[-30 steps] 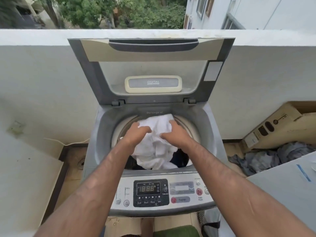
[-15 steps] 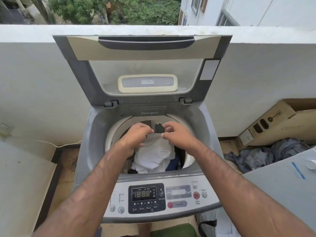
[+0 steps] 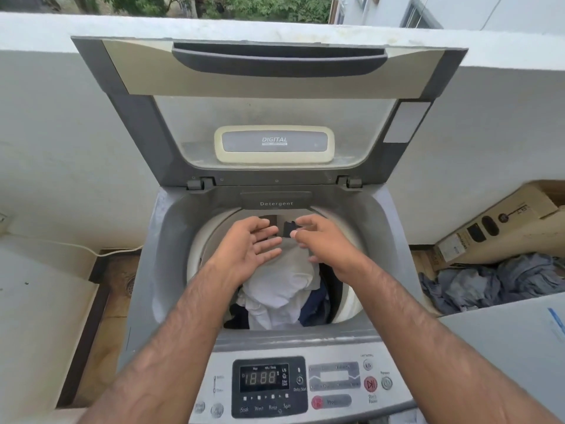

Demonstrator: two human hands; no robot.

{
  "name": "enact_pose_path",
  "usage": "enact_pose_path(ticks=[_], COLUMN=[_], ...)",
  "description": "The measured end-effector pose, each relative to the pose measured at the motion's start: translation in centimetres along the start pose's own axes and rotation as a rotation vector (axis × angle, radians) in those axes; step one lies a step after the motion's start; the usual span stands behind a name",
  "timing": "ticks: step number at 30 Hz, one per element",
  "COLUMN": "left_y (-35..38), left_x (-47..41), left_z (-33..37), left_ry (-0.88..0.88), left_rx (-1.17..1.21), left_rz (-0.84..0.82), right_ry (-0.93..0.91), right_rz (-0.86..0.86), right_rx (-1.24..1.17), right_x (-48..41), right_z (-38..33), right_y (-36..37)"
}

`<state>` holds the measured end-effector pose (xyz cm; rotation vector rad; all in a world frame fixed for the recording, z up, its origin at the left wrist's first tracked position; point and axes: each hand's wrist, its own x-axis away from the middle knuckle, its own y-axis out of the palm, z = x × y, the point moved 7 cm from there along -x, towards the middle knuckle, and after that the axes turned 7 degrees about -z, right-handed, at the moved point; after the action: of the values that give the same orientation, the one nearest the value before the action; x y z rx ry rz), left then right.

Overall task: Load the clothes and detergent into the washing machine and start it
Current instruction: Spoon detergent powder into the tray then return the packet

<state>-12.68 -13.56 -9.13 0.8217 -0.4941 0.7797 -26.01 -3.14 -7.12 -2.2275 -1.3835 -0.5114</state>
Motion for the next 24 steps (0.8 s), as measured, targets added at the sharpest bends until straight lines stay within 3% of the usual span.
enact_pose_path(ticks=[6, 20, 24], left_y=[-1.6, -1.3, -1.0], left_x=[-4.2, -10.0, -10.0], left_z=[0.0, 2.2, 2.0], left_ry=[-0.013, 0.076, 0.115], left_rx=[0.169, 0.399, 0.37], left_rz=[0.027, 0.002, 0.023], right_ry=[0.165, 0.121, 0.091], right_rz=[0.033, 0.124, 0.152], right_rx=[-0.544, -1.125, -1.189], right_x=[-5.1, -11.1, -10.7], right_z=[2.7, 1.7, 2.0], right_y=[0.9, 3.6, 3.8])
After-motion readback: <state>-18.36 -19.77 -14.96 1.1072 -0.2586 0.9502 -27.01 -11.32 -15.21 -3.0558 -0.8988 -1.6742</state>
